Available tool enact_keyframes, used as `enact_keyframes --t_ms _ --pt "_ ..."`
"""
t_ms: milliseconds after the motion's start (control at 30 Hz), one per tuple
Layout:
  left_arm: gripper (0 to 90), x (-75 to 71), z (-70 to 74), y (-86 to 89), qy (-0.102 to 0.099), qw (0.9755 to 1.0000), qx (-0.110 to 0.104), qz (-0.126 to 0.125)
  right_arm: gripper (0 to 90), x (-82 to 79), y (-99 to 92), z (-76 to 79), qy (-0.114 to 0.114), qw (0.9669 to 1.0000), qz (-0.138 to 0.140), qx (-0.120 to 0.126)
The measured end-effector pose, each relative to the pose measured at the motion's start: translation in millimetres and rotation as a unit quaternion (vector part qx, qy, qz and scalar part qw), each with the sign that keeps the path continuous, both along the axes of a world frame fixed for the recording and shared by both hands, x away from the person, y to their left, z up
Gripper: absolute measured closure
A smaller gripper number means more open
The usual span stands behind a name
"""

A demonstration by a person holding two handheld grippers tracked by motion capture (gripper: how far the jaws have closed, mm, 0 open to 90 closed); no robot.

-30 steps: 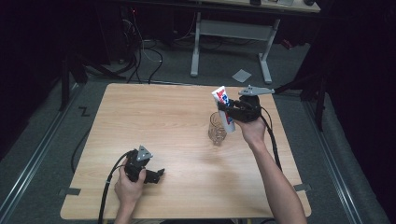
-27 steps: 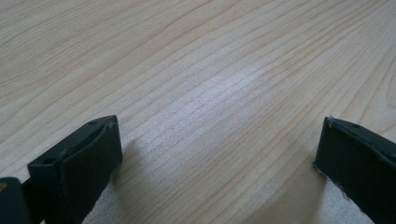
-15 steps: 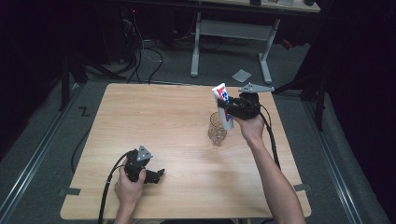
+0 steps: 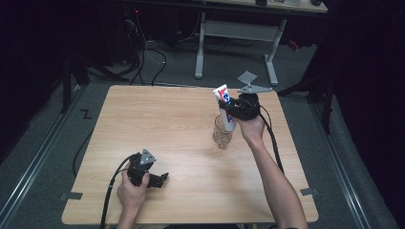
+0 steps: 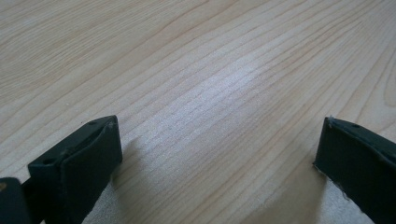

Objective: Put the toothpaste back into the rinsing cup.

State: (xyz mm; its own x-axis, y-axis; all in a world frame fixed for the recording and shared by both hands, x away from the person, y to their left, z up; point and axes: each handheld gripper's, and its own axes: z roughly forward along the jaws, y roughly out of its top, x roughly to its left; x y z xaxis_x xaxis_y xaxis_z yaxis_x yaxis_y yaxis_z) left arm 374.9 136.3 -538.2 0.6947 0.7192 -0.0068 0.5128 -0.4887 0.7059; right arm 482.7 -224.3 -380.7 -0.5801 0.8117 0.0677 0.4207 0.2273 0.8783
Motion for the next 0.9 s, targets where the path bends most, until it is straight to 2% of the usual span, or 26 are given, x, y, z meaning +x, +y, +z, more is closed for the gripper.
enact_keyframes --t_ms 500,900 --pt "0.8 0.0 0.0 0.0 0.000 1.0000 0.000 -0.001 63.4 10.6 6.4 -12.9 0.003 0.9997 -0.018 -0.018" --pt "0.8 0.0 0.0 0.0 0.000 1.0000 0.000 -0.001 63.0 12.8 7.4 -19.4 0.007 0.9992 -0.027 -0.027"
